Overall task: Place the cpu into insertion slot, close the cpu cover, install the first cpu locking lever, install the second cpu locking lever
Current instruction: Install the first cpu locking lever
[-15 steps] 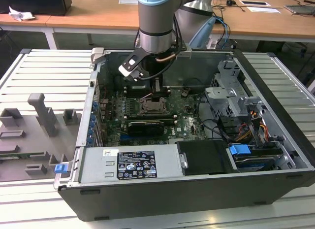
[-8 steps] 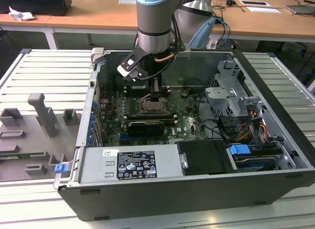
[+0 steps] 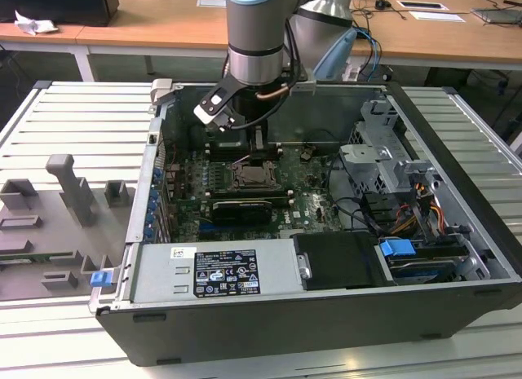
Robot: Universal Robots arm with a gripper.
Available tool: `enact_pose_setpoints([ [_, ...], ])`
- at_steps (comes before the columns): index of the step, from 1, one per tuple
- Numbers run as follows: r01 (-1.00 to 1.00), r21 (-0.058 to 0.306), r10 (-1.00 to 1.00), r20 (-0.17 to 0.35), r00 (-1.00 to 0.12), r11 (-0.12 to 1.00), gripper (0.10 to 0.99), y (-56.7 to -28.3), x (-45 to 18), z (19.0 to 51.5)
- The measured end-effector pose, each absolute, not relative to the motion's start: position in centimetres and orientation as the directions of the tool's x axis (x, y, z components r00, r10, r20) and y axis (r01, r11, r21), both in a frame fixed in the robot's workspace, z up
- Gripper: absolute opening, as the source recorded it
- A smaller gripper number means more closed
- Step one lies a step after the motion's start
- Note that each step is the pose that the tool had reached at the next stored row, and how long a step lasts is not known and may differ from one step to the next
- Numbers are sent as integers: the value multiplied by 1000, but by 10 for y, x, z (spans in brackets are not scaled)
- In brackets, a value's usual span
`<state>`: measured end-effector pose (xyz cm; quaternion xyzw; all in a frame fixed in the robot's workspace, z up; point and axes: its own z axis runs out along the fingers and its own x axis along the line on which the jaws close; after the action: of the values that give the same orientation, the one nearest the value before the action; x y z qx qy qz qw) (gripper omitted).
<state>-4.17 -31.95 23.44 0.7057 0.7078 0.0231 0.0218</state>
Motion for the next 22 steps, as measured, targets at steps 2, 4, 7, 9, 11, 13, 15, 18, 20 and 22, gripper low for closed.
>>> enact_pose_setpoints([
  [2, 998, 63, 1000, 2, -3, 3, 106, -320, -42, 236],
  [4, 998, 63, 1000, 2, -3, 3, 106, -320, -42, 239],
  [7, 998, 63, 1000, 2, -3, 3, 106, -320, -42, 243],
  [9, 998, 63, 1000, 2, -3, 3, 106, -320, -42, 245],
  [11, 998, 63, 1000, 2, -3, 3, 106, -320, -42, 249],
  [13, 998, 63, 1000, 2, -3, 3, 106, -320, -42, 253],
  [15, 998, 63, 1000, 2, -3, 3, 106, -320, -42, 256],
  [18, 990, 63, 992, 2, -128, 127, 106, -320, -42, 256],
  [20, 976, 61, 978, 2, -209, 208, 106, -320, -42, 253],
  [22, 964, 61, 966, 2, -259, 259, 106, -319, -42, 253],
])
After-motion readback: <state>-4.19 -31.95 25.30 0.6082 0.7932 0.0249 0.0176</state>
